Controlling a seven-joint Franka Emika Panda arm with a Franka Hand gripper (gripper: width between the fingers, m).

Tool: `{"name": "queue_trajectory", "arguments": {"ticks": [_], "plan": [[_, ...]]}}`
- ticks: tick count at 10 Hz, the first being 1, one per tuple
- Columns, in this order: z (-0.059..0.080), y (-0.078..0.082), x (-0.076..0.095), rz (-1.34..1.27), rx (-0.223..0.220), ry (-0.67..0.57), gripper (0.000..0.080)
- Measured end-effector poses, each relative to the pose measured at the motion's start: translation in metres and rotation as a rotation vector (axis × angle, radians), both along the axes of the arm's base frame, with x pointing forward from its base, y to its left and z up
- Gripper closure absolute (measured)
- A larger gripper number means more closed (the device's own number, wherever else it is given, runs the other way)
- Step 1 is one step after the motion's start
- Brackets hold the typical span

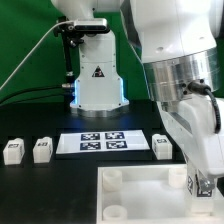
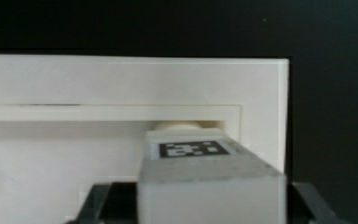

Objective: Assemble one leg

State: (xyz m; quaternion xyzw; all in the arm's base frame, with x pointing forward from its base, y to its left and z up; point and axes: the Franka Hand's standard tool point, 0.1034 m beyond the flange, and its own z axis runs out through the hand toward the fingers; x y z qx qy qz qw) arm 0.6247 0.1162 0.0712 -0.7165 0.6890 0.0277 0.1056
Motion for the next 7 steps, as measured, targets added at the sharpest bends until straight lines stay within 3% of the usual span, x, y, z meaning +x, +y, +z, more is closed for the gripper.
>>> {"name": "queue_trajectory", "arguments": {"ticks": [1,2,3,5,7], "plan": [[0.0,0.001,0.0,0.061,-0.006,-0.011,0.0501],[-0.002,0.003,-0.003,0.156,-0.017,-0.025,0.0302],[-0.002,0.003,-0.003,0.343,-0.035,-0.05,0.0199],[0.0,0.012,-0.006,0.64,-0.074,-0.083,0.0165],[-0.001,0.008,-0.005,0.866,-0.098,-0.127,0.0153]]}}
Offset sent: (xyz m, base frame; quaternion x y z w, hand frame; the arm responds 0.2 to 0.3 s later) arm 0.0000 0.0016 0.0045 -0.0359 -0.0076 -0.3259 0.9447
